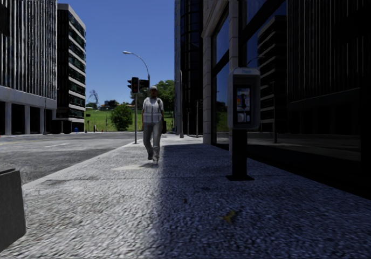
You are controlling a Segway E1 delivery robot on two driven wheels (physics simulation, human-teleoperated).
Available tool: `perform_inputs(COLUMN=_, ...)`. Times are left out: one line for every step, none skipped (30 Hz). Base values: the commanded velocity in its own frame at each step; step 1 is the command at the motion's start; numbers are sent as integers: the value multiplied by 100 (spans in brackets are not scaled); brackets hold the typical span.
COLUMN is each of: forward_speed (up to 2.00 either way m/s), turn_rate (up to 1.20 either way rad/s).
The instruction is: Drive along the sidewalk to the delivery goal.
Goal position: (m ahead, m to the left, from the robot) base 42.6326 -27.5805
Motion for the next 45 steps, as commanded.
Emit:
perform_inputs(forward_speed=200, turn_rate=-10)
perform_inputs(forward_speed=200, turn_rate=-10)
perform_inputs(forward_speed=200, turn_rate=-10)
perform_inputs(forward_speed=200, turn_rate=-10)
perform_inputs(forward_speed=200, turn_rate=-10)
perform_inputs(forward_speed=200, turn_rate=-10)
perform_inputs(forward_speed=200, turn_rate=-10)
perform_inputs(forward_speed=200, turn_rate=-18)
perform_inputs(forward_speed=200, turn_rate=-31)
perform_inputs(forward_speed=200, turn_rate=-35)
perform_inputs(forward_speed=200, turn_rate=-36)
perform_inputs(forward_speed=200, turn_rate=-37)
perform_inputs(forward_speed=200, turn_rate=-37)
perform_inputs(forward_speed=200, turn_rate=-37)
perform_inputs(forward_speed=200, turn_rate=-37)
perform_inputs(forward_speed=200, turn_rate=-37)
perform_inputs(forward_speed=200, turn_rate=-37)
perform_inputs(forward_speed=200, turn_rate=-37)
perform_inputs(forward_speed=200, turn_rate=-37)
perform_inputs(forward_speed=200, turn_rate=0)
perform_inputs(forward_speed=200, turn_rate=0)
perform_inputs(forward_speed=200, turn_rate=0)
perform_inputs(forward_speed=200, turn_rate=0)
perform_inputs(forward_speed=200, turn_rate=0)
perform_inputs(forward_speed=200, turn_rate=0)
perform_inputs(forward_speed=200, turn_rate=0)
perform_inputs(forward_speed=195, turn_rate=0)
perform_inputs(forward_speed=190, turn_rate=0)
perform_inputs(forward_speed=181, turn_rate=0)
perform_inputs(forward_speed=181, turn_rate=0)
perform_inputs(forward_speed=168, turn_rate=2)
perform_inputs(forward_speed=164, turn_rate=6)
perform_inputs(forward_speed=162, turn_rate=11)
perform_inputs(forward_speed=160, turn_rate=16)
perform_inputs(forward_speed=159, turn_rate=19)
perform_inputs(forward_speed=159, turn_rate=19)
perform_inputs(forward_speed=156, turn_rate=22)
perform_inputs(forward_speed=154, turn_rate=24)
perform_inputs(forward_speed=153, turn_rate=26)
perform_inputs(forward_speed=152, turn_rate=30)
perform_inputs(forward_speed=152, turn_rate=30)
perform_inputs(forward_speed=152, turn_rate=36)
perform_inputs(forward_speed=151, turn_rate=38)
perform_inputs(forward_speed=151, turn_rate=39)
perform_inputs(forward_speed=151, turn_rate=39)
